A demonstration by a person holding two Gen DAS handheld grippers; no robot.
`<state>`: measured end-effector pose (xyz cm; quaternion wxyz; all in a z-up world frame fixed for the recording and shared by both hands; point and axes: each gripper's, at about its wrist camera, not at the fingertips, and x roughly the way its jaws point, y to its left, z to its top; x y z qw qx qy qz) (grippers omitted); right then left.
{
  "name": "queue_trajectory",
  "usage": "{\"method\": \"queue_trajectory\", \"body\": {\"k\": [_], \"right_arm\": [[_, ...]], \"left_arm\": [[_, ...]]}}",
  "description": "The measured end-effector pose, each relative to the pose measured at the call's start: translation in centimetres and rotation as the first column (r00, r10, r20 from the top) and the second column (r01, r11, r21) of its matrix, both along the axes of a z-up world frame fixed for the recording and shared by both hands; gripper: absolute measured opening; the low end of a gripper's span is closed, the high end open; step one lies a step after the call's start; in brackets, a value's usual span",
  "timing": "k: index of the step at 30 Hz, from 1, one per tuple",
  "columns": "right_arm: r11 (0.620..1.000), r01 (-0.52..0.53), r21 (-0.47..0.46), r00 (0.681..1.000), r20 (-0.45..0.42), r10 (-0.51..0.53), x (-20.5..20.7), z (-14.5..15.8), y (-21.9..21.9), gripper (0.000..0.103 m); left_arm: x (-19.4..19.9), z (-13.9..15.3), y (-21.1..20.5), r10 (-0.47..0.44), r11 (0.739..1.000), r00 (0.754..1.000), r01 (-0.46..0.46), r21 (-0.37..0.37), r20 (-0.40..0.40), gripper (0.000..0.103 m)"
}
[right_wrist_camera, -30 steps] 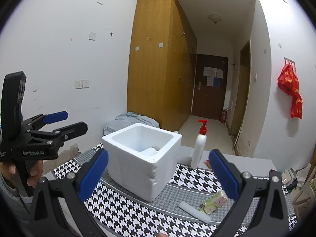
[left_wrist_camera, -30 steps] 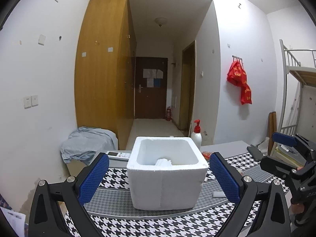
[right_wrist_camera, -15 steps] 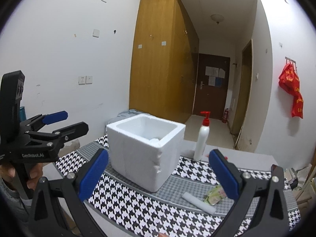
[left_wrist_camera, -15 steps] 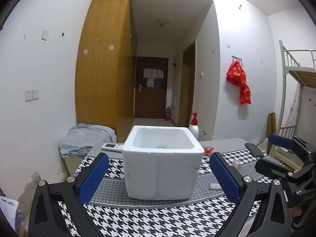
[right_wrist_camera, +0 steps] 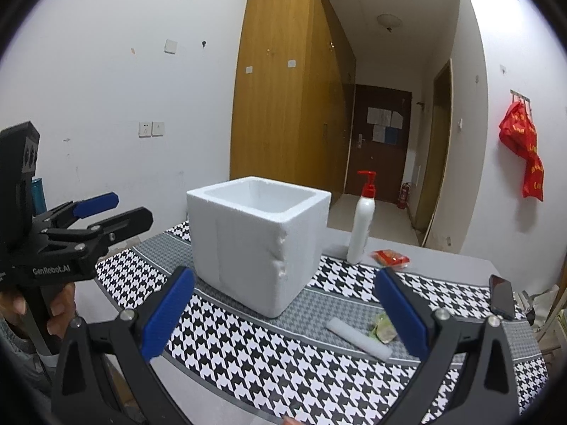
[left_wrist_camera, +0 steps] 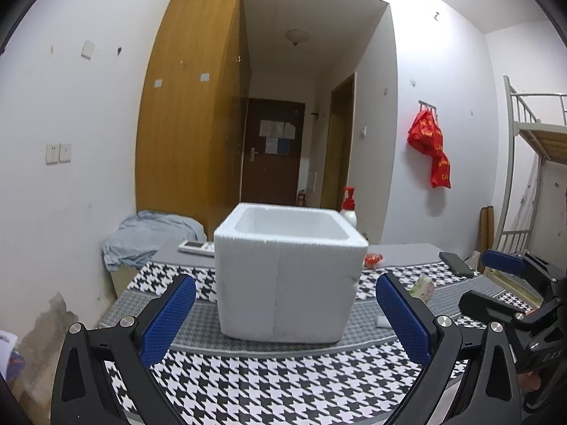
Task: Organize soft objects
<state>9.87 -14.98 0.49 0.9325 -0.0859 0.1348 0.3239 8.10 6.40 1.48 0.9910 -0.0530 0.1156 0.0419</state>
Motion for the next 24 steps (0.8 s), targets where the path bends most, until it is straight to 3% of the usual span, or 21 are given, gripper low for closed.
{"method": "queue_trajectory", "body": {"k": [9, 24], "right_arm": [[1.0, -0.002, -0.01, 0.999, -0.045, 0.002, 0.8, -1.6, -0.2, 0.103], [0.999, 0.04, -0.029, 0.995, -0.095, -0.043, 2.3, -3.5, -1.0, 0.103]], "left_arm": [[0.3, -2.4, 0.4, 0.002, 0.999, 0.999, -0.003, -0.038, -0.036, 0.102], [2.1, -3.6, -1.7, -0.057, 0.998, 0.996, 0.057, 0.0, -0.073, 0.102]]}}
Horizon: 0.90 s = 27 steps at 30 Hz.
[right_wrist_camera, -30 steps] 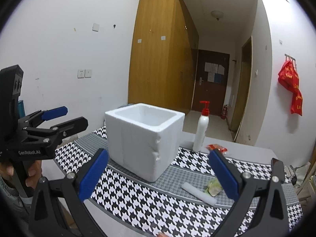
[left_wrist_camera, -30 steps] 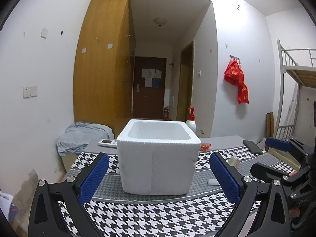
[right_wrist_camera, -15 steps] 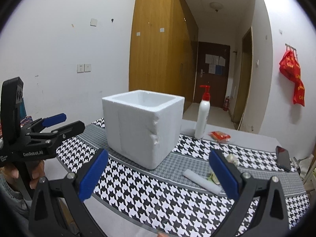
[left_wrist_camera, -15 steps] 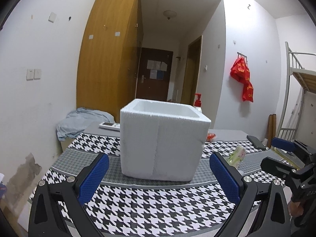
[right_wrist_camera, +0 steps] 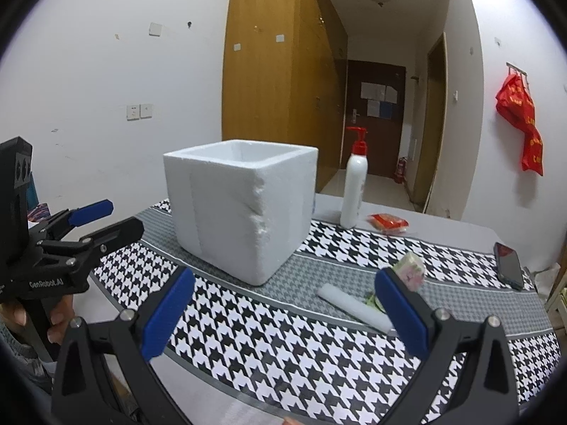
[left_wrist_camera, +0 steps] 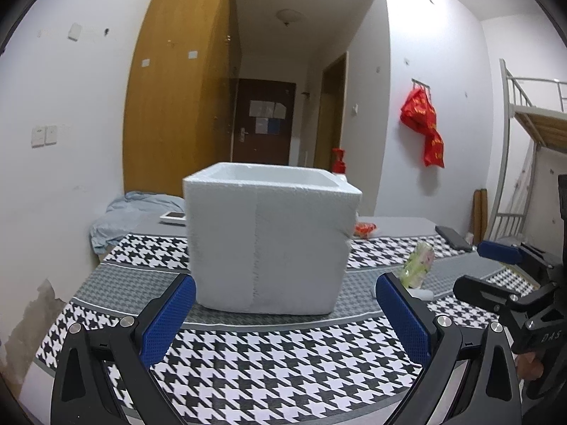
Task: Organize soft objects
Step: 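Move the left gripper toward the floral tissue pack on the runner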
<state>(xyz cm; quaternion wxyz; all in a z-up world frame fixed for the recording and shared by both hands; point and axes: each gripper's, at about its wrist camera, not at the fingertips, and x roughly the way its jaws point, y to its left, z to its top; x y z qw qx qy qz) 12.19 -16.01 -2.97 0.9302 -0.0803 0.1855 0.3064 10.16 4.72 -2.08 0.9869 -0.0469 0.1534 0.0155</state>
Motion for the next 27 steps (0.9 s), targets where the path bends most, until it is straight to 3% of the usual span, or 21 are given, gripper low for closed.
{"method": "queue_trajectory", "body": {"k": [13, 27], "right_arm": [[0.994, 0.112, 0.006, 0.992, -0.066, -0.112, 1.6, -1.9, -3.6, 0.103], [0.977, 0.213, 0.029, 0.972, -0.108, -0.209, 3.0, -3.0, -7.9, 0.103]], "left_arm": [[2.9, -1.2, -3.2, -0.124, 0.992, 0.99, 0.125, 0.018, -0.074, 0.102], [5.9, -1.3, -7.3, -0.257, 0.963, 0.957, 0.265, 0.047, -0.133, 0.102]]}}
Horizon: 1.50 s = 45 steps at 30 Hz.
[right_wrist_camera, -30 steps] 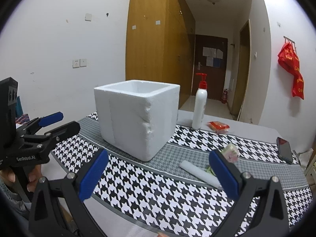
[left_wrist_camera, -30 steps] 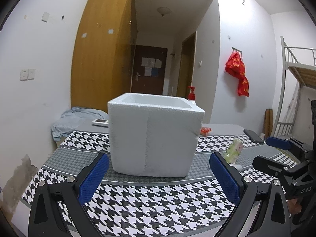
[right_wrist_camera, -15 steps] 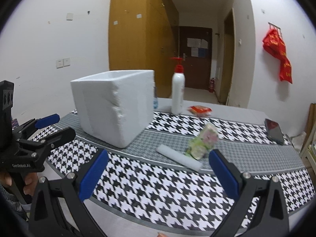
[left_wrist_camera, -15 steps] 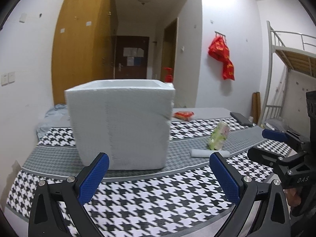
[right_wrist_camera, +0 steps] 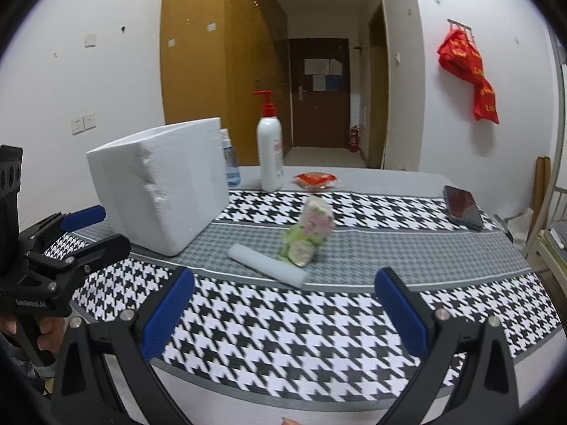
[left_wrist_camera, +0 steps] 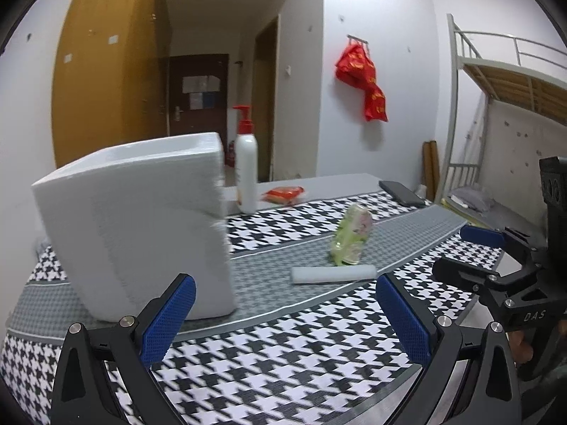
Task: Organize soft objects
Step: 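Move the left gripper toward the floral tissue pack on the runner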
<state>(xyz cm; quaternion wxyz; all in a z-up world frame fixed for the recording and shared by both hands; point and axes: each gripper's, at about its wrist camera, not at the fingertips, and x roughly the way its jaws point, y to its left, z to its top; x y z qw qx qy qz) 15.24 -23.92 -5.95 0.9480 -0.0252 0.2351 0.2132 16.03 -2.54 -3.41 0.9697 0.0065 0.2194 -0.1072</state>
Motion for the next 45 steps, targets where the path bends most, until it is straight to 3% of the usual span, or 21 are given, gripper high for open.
{"method": "queue_trajectory", "body": {"k": [15, 38, 45], "right_arm": [[0.996, 0.078, 0.053, 0.996, -0.044, -0.076, 1.4, -1.5, -4.6, 0.103], [0.988, 0.111, 0.105, 0.99, -0.102, -0.101, 2.8, -3.5, -8.0, 0.103], [0.987, 0.118, 0.113, 0.988, -0.112, -0.106, 3.1, -3.5, -8.7, 0.103]], "left_arm": [[3.8, -0.9, -5.7, -0.115, 0.99, 0.988, 0.122, 0.064, -0.108, 0.102], [10.1, -1.5, -10.7, -0.079, 0.982, 0.989, 0.099, 0.159, -0.127, 0.102], [12.2, -2.2, -11.0, -0.055, 0.99, 0.985, 0.075, 0.12, -0.163, 0.097]]}}
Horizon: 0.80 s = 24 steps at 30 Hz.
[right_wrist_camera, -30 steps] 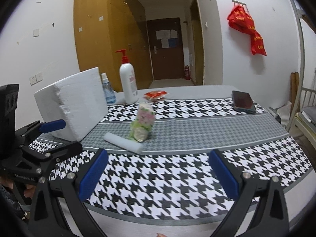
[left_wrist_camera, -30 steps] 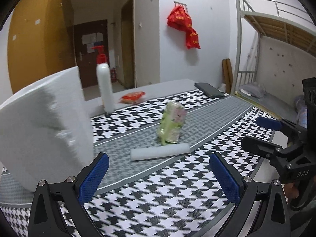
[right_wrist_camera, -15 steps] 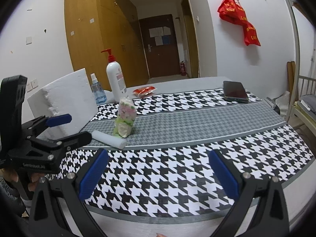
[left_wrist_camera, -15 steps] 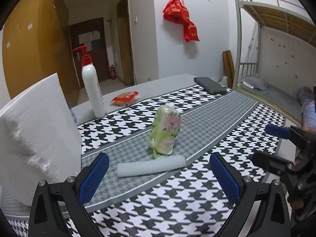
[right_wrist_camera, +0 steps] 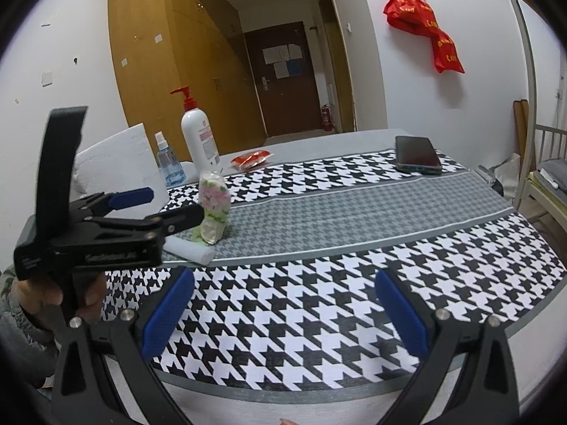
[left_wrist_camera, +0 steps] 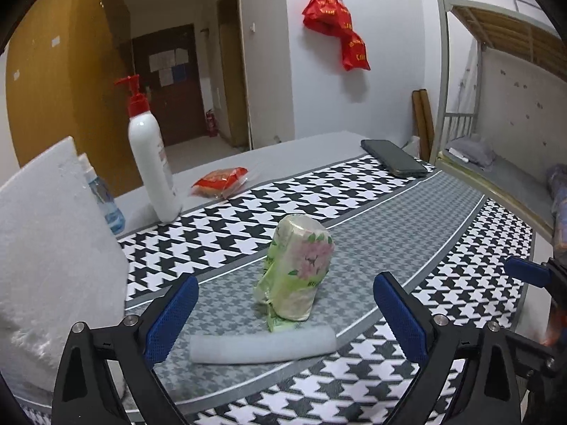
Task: Organize soft objects
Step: 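Move the left gripper toward the floral tissue pack on the runner, then close the left gripper on the floral tissue pack and lift it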
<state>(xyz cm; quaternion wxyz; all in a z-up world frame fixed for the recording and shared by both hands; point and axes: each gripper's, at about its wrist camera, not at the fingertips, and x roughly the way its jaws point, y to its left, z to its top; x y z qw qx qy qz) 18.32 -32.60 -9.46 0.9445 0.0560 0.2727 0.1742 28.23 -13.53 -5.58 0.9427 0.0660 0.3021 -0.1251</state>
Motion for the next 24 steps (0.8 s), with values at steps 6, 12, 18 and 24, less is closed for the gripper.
{"method": "queue_trajectory", "body": {"k": [6, 12, 18, 24], "right_arm": [[1.0, -0.01, 0.01, 1.0, -0.008, 0.011, 0.7, 0.4, -0.4, 0.103], [0.999, -0.04, -0.001, 0.999, -0.036, 0.04, 1.7, 0.1, 0.0, 0.103], [0.998, -0.066, -0.011, 0.997, -0.04, 0.066, 2.1, 0.1, 0.1, 0.103], [0.995, -0.097, 0.003, 0.994, -0.059, 0.097, 2.5, 0.0, 0.2, 0.103]], "left_arm": [[1.3, -0.6, -0.3, 0.012, 1.0, 0.999, -0.013, -0.025, -0.04, 0.091], [2.3, -0.9, -0.7, 0.022, 0.999, 0.998, -0.023, -0.028, -0.061, 0.083], [3.2, -1.3, -1.0, 0.027, 0.999, 0.995, -0.03, -0.025, -0.1, 0.072], [4.0, -1.7, -1.1, 0.021, 0.999, 0.991, -0.025, -0.03, -0.136, 0.068]]}}
